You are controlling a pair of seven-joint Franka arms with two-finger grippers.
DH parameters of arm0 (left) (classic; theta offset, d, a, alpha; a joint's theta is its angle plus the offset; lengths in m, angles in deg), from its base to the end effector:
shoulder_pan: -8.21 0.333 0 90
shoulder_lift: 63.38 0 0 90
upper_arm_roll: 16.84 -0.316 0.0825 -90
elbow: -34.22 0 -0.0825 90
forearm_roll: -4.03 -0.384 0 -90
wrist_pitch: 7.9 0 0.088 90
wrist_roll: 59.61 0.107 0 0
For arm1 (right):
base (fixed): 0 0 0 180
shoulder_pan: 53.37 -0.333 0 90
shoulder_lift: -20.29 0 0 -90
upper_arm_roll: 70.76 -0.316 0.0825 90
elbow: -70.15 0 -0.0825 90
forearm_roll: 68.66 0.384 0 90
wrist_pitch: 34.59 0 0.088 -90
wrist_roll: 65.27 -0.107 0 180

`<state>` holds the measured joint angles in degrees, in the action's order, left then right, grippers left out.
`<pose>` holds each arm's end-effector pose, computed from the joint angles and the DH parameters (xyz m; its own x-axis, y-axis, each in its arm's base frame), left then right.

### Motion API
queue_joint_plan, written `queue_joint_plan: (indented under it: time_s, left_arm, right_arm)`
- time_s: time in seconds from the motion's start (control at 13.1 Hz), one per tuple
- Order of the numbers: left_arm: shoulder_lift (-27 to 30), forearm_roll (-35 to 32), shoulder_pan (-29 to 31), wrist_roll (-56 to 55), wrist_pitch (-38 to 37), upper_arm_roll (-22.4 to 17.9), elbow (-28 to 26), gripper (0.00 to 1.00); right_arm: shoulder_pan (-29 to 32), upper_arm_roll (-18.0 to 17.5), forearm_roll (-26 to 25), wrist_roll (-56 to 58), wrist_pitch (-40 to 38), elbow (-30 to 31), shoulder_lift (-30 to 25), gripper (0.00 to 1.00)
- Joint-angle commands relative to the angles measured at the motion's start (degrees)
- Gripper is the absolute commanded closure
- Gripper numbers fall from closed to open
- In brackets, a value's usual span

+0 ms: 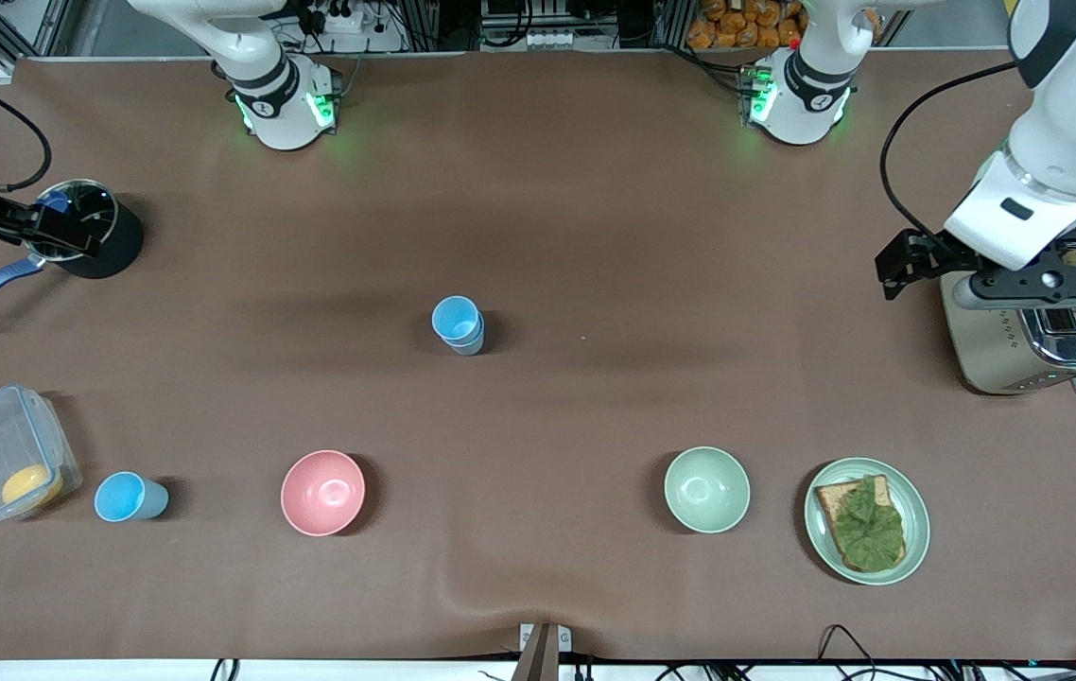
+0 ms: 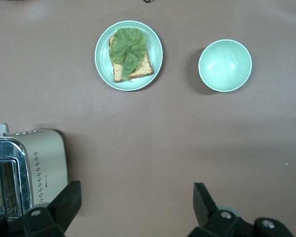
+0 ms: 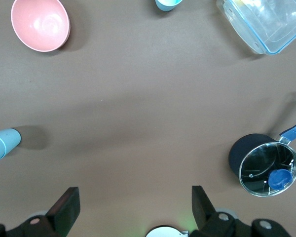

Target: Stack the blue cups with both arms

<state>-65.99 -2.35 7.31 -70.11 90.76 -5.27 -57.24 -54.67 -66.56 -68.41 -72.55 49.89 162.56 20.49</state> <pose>0.5708 -0.1131 0.6013 0.9940 -0.0501 0.0974 -0.0418 -0.9955 -0.0855 0.5423 -0.0269 0.5953 0.9743 -0.1759 -0.1408 -0.1757 -0.9844 0.0138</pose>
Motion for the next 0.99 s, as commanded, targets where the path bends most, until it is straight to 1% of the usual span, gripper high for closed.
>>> queue_joint_plan:
  time_s: [0.0, 0.15, 0.23, 0.38, 0.46, 0.61, 0.76, 0.92]
  left_arm:
    - [1.55, 1.02, 4.51, 2.51, -0.22, 3.63, -1.26, 0.00]
    - [2.42, 1.10, 4.69, 1.72, -0.92, 4.16, -1.52, 0.00]
    - [3.21, 1.19, 4.69, 1.45, -3.10, 4.25, -1.44, 0.00]
    - [4.53, 3.29, 4.77, 0.49, -5.75, 4.16, -1.44, 0.00]
    - [5.49, 5.57, 5.04, -1.08, -6.98, 3.81, -1.26, 0.00]
    - [6.64, 5.85, 5.57, -1.89, -7.69, 3.46, -1.35, 0.00]
    - [7.61, 6.46, 7.05, -2.50, -11.98, 3.11, -1.44, 0.00]
    - [7.62, 6.47, 5.32, -3.81, -13.48, 3.81, -2.31, 0.00]
  right_arm:
    - [0.25, -0.86, -0.16, 0.42, -0.89, -1.09, -0.29, 0.00]
    - [0.24, -0.87, -0.16, 0.42, -1.24, -1.18, -0.29, 0.00]
    - [0.24, -0.87, -0.25, 0.51, -2.11, -1.18, -0.29, 0.00]
    - [0.24, -0.87, -0.16, 0.42, -2.65, -1.26, -0.29, 0.00]
    - [0.24, -0.87, -0.16, 0.42, -2.65, -1.53, -0.12, 0.00]
    - [0.33, -0.87, -0.16, 0.51, -2.65, -1.62, -0.11, 0.00]
    - [0.42, -0.78, -0.25, 0.51, -2.13, -1.62, -0.03, 0.00]
    - [0.25, -0.86, -0.25, 0.51, -1.51, -1.62, 0.06, 0.00]
